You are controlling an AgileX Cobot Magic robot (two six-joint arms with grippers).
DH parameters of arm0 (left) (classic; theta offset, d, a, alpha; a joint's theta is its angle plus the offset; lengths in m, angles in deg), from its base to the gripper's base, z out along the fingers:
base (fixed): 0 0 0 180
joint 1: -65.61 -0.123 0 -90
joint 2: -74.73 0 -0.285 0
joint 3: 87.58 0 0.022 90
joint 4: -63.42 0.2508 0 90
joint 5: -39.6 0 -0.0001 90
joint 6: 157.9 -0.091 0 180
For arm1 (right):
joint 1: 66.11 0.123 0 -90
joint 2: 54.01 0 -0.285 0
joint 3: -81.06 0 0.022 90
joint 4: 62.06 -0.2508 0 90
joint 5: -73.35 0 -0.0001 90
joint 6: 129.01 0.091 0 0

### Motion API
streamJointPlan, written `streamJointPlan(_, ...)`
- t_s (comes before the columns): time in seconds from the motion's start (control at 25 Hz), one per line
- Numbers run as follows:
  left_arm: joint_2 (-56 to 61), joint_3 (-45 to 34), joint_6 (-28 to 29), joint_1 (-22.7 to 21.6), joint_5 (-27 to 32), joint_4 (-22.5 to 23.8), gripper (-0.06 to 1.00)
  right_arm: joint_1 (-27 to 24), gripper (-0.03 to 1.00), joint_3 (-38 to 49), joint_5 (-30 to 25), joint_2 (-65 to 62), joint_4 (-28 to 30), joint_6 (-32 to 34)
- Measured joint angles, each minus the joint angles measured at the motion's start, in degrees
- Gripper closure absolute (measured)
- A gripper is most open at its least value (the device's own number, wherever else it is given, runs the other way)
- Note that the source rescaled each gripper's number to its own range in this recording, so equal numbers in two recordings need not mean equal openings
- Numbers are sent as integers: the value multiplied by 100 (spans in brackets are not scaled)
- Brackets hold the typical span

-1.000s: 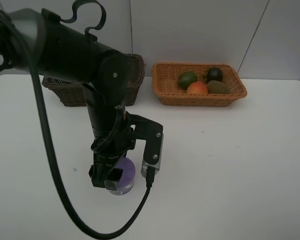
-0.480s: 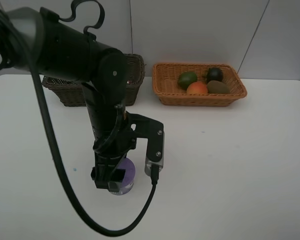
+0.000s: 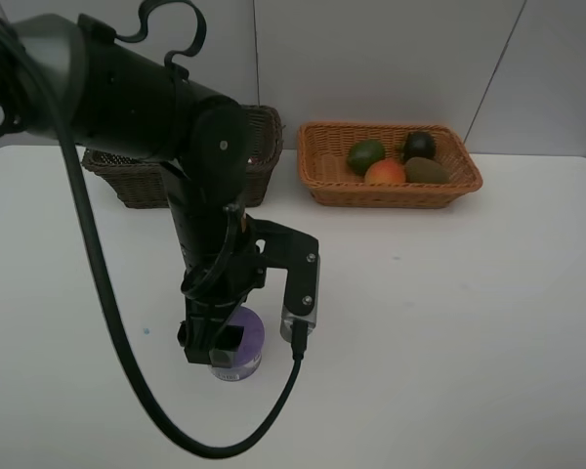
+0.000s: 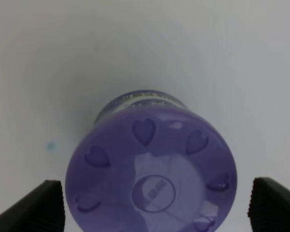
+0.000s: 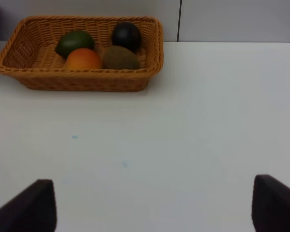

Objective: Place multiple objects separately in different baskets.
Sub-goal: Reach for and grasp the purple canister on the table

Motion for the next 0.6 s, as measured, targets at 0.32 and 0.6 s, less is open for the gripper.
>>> streamJointPlan(0.32, -80, -32, 0, 0, -1, 0, -5, 0, 3, 0, 0, 0, 0, 0)
streamJointPlan(0.6, -36, -236, -22, 0, -278, 12, -5, 0, 3, 0, 0, 0, 0, 0)
